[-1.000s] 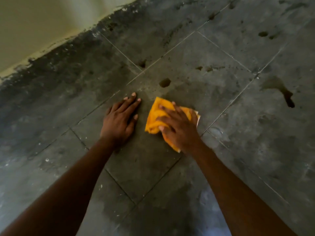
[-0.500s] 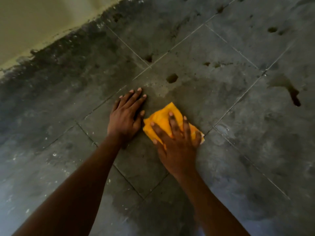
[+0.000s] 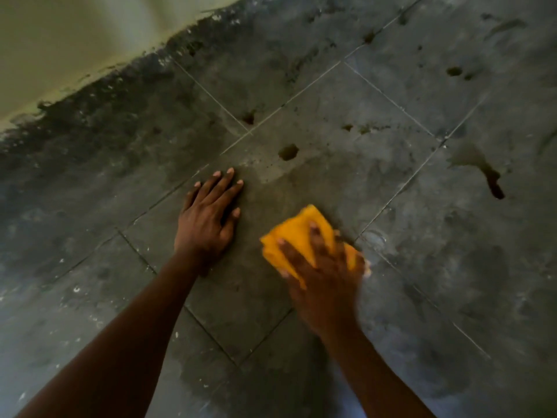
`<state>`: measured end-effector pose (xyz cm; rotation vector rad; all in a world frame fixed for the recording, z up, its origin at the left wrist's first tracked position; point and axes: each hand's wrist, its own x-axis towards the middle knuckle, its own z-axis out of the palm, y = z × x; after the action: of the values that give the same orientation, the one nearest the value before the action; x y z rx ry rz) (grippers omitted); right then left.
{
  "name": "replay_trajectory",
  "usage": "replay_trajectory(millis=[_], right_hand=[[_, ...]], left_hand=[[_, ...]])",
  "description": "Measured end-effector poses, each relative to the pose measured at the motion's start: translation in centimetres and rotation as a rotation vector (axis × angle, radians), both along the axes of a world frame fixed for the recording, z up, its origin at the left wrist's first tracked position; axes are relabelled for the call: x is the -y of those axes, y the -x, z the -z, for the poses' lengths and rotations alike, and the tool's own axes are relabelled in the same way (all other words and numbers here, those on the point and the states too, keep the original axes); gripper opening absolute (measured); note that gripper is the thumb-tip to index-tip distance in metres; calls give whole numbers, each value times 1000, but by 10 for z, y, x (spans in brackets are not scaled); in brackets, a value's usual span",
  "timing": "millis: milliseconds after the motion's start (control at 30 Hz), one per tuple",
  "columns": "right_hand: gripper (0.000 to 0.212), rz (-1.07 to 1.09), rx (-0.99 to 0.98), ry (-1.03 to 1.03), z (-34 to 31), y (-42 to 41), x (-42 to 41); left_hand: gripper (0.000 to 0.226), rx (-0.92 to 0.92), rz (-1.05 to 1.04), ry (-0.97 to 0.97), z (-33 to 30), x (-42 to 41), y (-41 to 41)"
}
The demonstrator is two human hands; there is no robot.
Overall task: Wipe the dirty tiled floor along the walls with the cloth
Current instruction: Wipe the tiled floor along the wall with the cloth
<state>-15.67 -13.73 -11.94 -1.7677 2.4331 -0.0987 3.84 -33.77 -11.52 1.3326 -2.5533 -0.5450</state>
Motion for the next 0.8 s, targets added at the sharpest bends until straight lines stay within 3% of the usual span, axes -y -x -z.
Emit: replay_trajectory(millis=[133, 200, 300, 433, 500, 633, 800], right_hand=[[59, 646, 86, -24, -2, 70, 18], [59, 808, 137, 9, -1, 66, 74], [61, 516, 125, 53, 5, 18, 112], [58, 49, 27, 91, 5, -15, 55], [58, 64, 30, 74, 4, 4, 52], [58, 418, 101, 116, 9, -8, 127], [59, 243, 61, 114, 6, -32, 162]], left_hand=[[64, 12, -24, 29, 2, -1, 1], [65, 25, -90, 44, 5, 0, 1], [64, 111, -181, 68, 4, -5, 4], [64, 92, -202, -7, -14, 6, 5], [65, 106, -175, 5, -17, 27, 1], [65, 117, -179, 75, 2, 48, -8], [66, 66, -277, 94, 6, 46, -5]])
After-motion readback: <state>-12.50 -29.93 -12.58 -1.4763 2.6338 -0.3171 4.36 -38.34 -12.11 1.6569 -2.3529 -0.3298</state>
